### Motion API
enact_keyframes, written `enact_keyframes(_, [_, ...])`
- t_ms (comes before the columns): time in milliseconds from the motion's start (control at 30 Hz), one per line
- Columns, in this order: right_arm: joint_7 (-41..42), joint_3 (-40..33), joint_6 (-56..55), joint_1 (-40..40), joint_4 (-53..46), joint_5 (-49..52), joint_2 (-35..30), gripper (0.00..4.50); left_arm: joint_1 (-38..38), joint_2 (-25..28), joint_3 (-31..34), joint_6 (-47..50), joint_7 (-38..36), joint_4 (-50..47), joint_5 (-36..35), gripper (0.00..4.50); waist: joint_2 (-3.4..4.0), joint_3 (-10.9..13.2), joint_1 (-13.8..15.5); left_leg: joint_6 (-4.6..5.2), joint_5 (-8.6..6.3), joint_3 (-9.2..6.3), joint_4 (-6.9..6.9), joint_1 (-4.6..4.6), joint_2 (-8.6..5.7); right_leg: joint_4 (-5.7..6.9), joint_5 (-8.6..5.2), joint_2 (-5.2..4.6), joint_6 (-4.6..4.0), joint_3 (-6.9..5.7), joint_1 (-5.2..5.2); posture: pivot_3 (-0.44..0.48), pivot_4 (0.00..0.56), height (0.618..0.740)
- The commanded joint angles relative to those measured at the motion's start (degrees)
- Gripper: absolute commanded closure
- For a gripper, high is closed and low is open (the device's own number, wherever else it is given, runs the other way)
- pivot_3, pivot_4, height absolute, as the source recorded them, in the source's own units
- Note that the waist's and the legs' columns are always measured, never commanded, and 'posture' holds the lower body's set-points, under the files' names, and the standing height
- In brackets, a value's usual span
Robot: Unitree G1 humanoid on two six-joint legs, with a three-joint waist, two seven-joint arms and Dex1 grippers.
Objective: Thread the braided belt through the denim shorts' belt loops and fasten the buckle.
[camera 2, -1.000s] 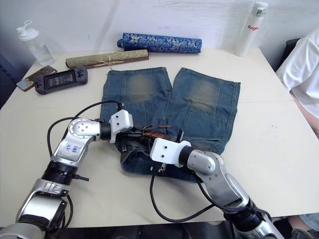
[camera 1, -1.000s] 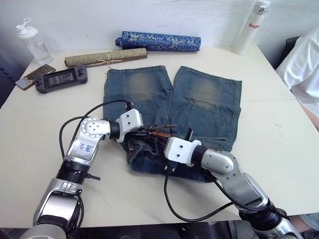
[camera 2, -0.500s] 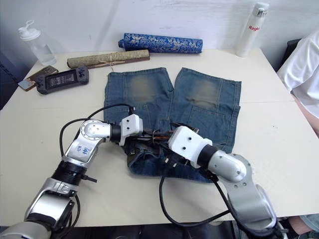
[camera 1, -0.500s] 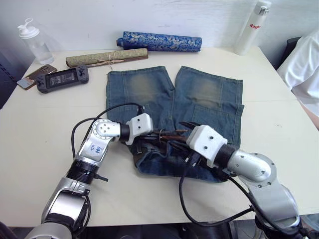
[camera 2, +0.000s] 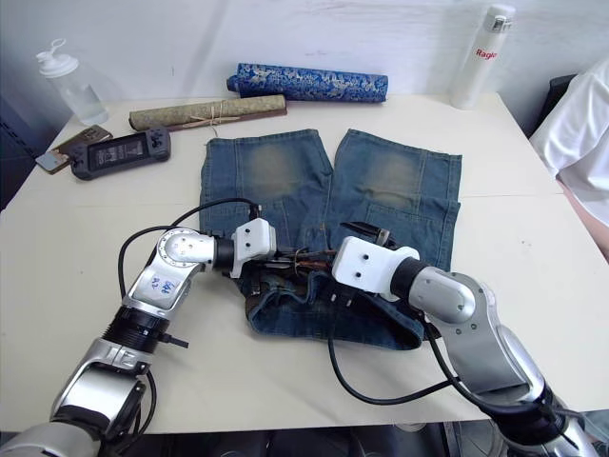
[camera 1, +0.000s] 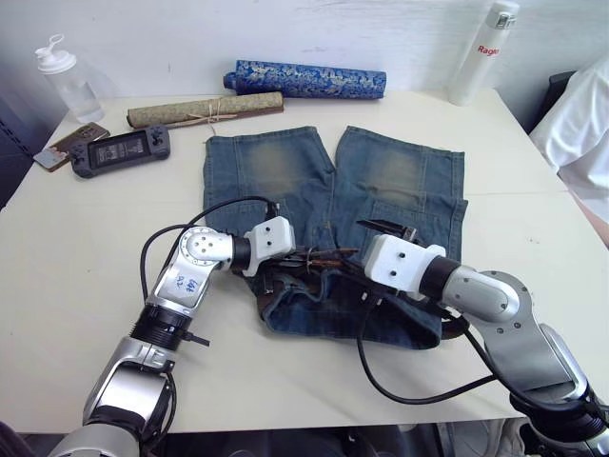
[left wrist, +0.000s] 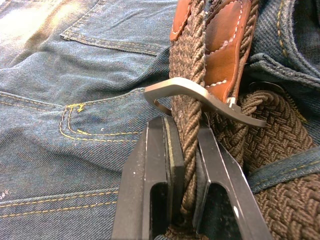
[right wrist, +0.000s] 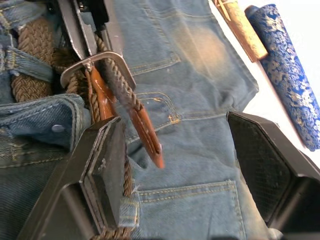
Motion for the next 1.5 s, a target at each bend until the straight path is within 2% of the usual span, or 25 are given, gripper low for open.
enact_keyframes(33, [-0.05, 1.64, -3.28, -1.21, 1.43, -2.00, -0.29, 1.04, 0.55, 0.07, -2.07, -3.57, -0.01, -2.57, 1.51, 4.50, 0.00, 0.00, 0.01, 0.00, 0.00, 0.00, 0.00, 0.00, 0.00, 0.00, 0.00, 0.00, 0.00, 0.00, 0.00, 0.000, 0.150, 0.645])
enact_keyframes(167, [0.22, 2.65, -4.58, -1.11, 2.77, -3.01, -0.25, 1.04, 0.58, 0.37, -2.52, -5.26, 0.53, -2.73, 2.47, 4.50, 0.00, 0.00, 0.00, 0.00, 0.00, 0.00, 0.00, -0.01, 0.00, -0.01, 0.00, 0.00, 0.00, 0.00, 0.00, 0.000, 0.150, 0.645])
enact_keyframes(200, [0.33, 2.93, -4.89, -0.89, 2.88, -3.19, -0.22, 1.28, 0.61, 0.31, -2.49, -5.52, 0.73, -2.73, 2.56, 4.50, 0.00, 0.00, -0.03, 0.00, 0.00, 0.00, 0.00, -0.01, 0.00, -0.01, 0.00, 0.00, 0.00, 0.00, 0.00, 0.000, 0.150, 0.645])
enact_keyframes(267, [0.46, 3.36, -5.31, -0.44, 2.92, -3.38, -0.09, 1.84, 0.61, 0.21, -2.39, -5.79, 1.00, -2.70, 2.62, 4.50, 0.00, 0.00, -0.03, 0.00, 0.00, 0.00, 0.00, -0.01, 0.00, -0.01, 0.00, 0.00, 0.00, 0.00, 0.00, 0.000, 0.150, 0.645])
enact_keyframes(433, [0.91, 3.89, -5.29, 0.71, 2.49, -3.60, 0.25, 4.27, -0.05, 0.05, -2.27, -6.49, 1.62, -2.14, 2.96, 4.50, 0.00, 0.00, -0.04, 0.00, 0.00, 0.00, 0.00, -0.01, 0.00, -0.01, 0.00, 0.00, 0.00, 0.00, 0.00, 0.000, 0.150, 0.645])
enact_keyframes(467, [0.96, 3.90, -5.22, 0.83, 2.45, -3.69, 0.34, 4.40, -0.14, 0.05, -2.31, -6.68, 1.70, -2.06, 3.05, 4.50, 0.00, 0.00, -0.10, 0.00, 0.00, 0.00, 0.00, -0.01, 0.00, 0.00, 0.00, 0.00, 0.00, 0.01, -0.01, 0.000, 0.150, 0.645])
enact_keyframes(667, [0.64, 3.91, -4.44, 1.59, 2.37, -4.28, 0.97, 4.40, -0.83, -1.27, -0.96, -7.30, 3.05, -2.03, 1.81, 4.50, 0.00, 0.00, -0.08, 0.00, 0.00, 0.00, 0.01, -0.01, 0.00, 0.01, 0.00, 0.00, 0.00, 0.00, -0.01, 0.000, 0.150, 0.645])
enact_keyframes(733, [0.45, 3.84, -4.21, 1.93, 2.19, -4.39, 1.24, 4.50, -0.90, -1.88, 0.44, -5.08, 2.89, -2.87, -0.47, 3.54, 0.00, 0.00, -0.02, 0.00, 0.00, 0.00, 0.01, -0.01, 0.00, 0.01, 0.00, 0.00, 0.00, 0.01, -0.01, 0.000, 0.150, 0.645])
enact_keyframes(767, [0.37, 3.87, -4.09, 2.19, 2.06, -4.44, 1.34, 4.50, -0.71, -1.90, 1.15, -3.11, 2.30, -3.99, -2.00, 3.27, 0.00, 0.00, 0.02, 0.00, 0.00, -0.01, 0.01, -0.02, 0.00, 0.01, 0.00, 0.00, 0.00, 0.00, -0.01, 0.000, 0.150, 0.645])
enact_keyframes(833, [0.24, 3.97, -3.92, 2.66, 1.83, -4.60, 1.55, 4.50, -0.38, -1.81, 2.63, 0.33, 2.51, -6.02, -3.78, 2.35, 0.00, 0.00, -0.14, 0.00, 0.00, -0.01, 0.02, -0.02, 0.00, 0.01, 0.00, 0.00, 0.00, 0.00, -0.01, 0.000, 0.150, 0.645])
enact_keyframes(900, [-0.03, 3.97, -3.69, 3.14, 1.54, -4.81, 1.85, 4.50, 0.24, -0.87, 5.70, 6.89, 2.43, -8.97, -7.65, 1.47, 0.00, 0.00, -0.23, 0.00, 0.00, -0.01, 0.02, -0.02, 0.00, 0.01, 0.00, 0.00, 0.00, 0.00, -0.02, 0.000, 0.150, 0.645])
enact_keyframes(1000, [-0.64, 3.51, -3.24, 3.89, 1.21, -5.04, 2.45, 4.50, 2.30, 3.00, 12.10, 19.08, 0.98, -14.87, -16.20, 1.47, 0.00, 0.01, -0.72, 0.00, 0.00, -0.01, 0.00, 0.00, 0.01, 0.03, 0.00, 0.01, 0.00, 0.03, -0.04, 0.000, 0.150, 0.645])
enact_keyframes(1133, [-1.56, 3.11, -3.00, 5.20, 0.87, -5.57, 3.14, 4.50, 6.12, 9.44, 18.52, 29.48, -0.38, -19.44, -23.46, 1.47, 0.01, 0.01, -1.67, 0.00, 0.00, -0.04, -0.04, 0.06, 0.02, 0.11, -0.03, 0.02, -0.01, 0.04, -0.05, 0.000, 0.150, 0.645])
enact_keyframes(1333, [-2.28, 2.77, -3.40, 6.35, 0.82, -5.56, 3.36, 4.50, 12.07, 14.16, 19.73, 33.31, -1.36, -22.55, -26.42, 1.47, 0.01, 0.03, -1.57, 0.00, 0.00, -0.03, -0.06, 0.07, 0.01, 0.11, -0.07, 0.02, -0.04, 0.05, -0.03, 0.000, 0.150, 0.645])
enact_keyframes(1367, [-2.28, 2.71, -3.45, 6.42, 0.77, -5.54, 3.27, 4.50, 12.95, 14.49, 19.30, 33.46, -1.68, -23.26, -26.55, 1.97, 0.01, 0.03, -1.44, -0.01, -0.01, -0.04, -0.05, 0.06, 0.01, 0.10, -0.07, 0.01, -0.04, 0.05, -0.03, 0.000, 0.150, 0.645])
enact_keyframes(1400, [-2.28, 2.67, -3.48, 6.46, 0.74, -5.51, 3.22, 4.50, 13.44, 14.71, 19.01, 33.50, -1.81, -23.68, -26.62, 2.15, 0.00, 0.03, -1.44, -0.02, -0.01, -0.03, -0.04, 0.04, 0.01, 0.10, -0.07, 0.02, -0.05, 0.05, -0.03, 0.000, 0.150, 0.645])
enact_keyframes(1500, [-2.23, 2.52, -3.43, 6.77, 0.44, -5.51, 3.09, 4.50, 14.41, 13.94, 19.25, 33.81, -1.60, -24.72, -28.07, 3.43, 0.00, 0.04, -1.43, -0.02, -0.01, -0.03, -0.03, 0.04, 0.01, 0.09, -0.08, 0.01, -0.06, 0.05, -0.03, 0.000, 0.150, 0.645])
